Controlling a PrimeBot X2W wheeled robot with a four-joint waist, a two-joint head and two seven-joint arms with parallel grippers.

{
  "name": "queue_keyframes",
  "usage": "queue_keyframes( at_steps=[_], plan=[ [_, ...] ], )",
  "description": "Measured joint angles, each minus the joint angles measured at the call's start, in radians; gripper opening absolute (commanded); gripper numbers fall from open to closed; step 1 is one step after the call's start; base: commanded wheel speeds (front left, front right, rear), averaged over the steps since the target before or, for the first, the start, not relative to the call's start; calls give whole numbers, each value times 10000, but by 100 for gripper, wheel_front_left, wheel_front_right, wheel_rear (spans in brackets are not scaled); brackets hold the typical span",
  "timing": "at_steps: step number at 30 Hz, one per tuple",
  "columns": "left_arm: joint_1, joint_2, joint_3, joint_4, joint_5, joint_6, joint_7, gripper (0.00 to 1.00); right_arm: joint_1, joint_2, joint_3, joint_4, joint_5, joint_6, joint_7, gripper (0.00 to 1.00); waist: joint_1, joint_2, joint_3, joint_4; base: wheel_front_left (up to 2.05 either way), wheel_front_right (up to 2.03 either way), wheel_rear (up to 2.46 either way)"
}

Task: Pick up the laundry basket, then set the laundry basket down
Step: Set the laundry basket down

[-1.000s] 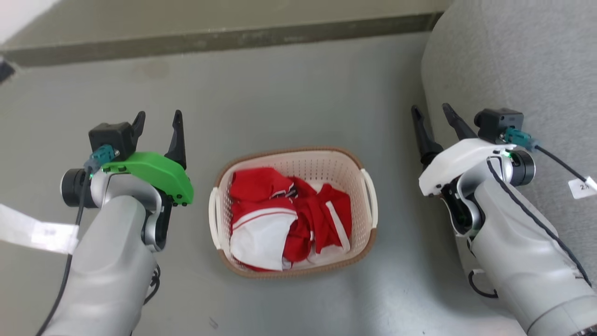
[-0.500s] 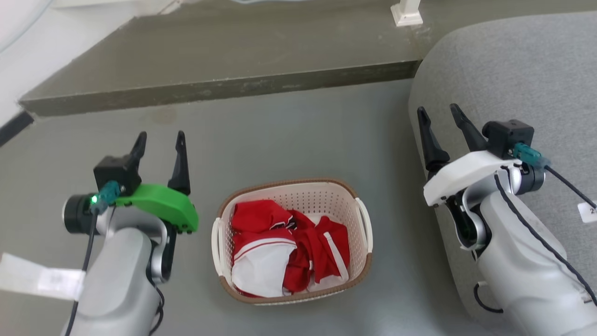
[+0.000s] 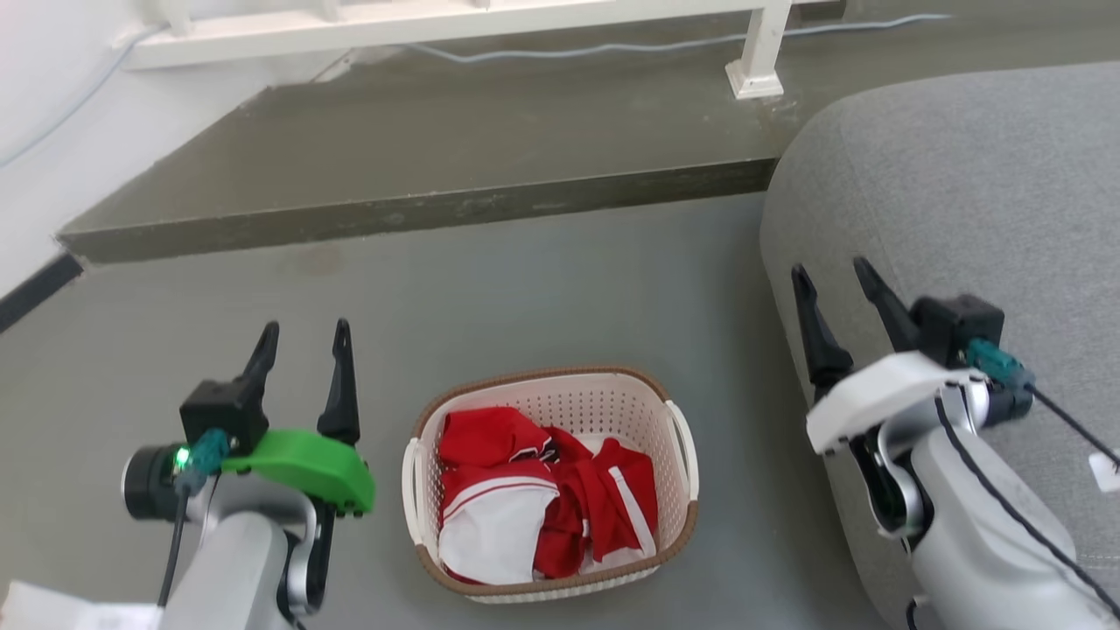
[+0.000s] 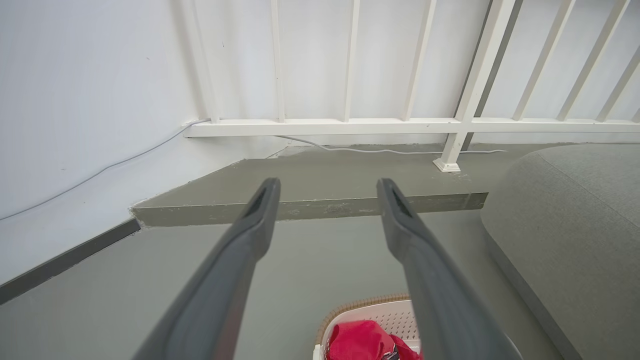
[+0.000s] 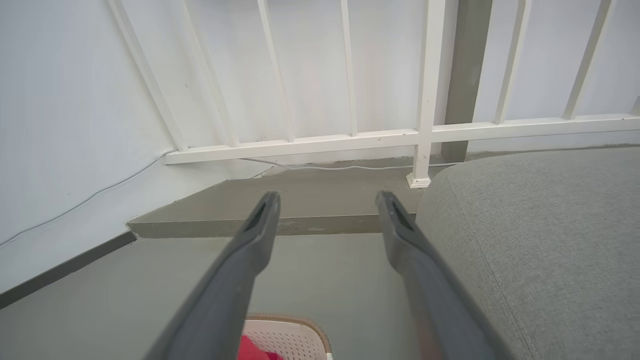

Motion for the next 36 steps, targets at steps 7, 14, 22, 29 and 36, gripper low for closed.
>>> queue_keyframes(
  at_steps=[7, 14, 22, 29, 36],
  plan=[
    [903, 56, 205, -489, 247, 79, 0, 100, 752, -33, -59, -261, -33, -159, 0, 100, 0, 0, -270, -52, 0, 0, 0],
    [1611, 58, 293, -884, 529, 92, 0, 100, 1376, -52, -228, -481, -35, -257, 0, 100, 0, 0, -372, -63, 0, 0, 0],
    [2150, 56, 472, -1323, 859, 155, 0, 100, 1776, -82, -244, -798, -167, -332, 0, 100, 0, 0, -410, -45, 0, 0, 0],
    [2509, 31, 640, -1524, 1104, 161, 0, 100, 1973, -104, -270, -1057, -194, -380, 0, 100, 0, 0, -401, -1, 0, 0, 0],
    [2692, -134, 825, -1760, 1373, 161, 0, 100, 2190, -104, -272, -1241, -345, -420, 0, 100, 0, 0, -412, 34, 0, 0, 0]
  ],
)
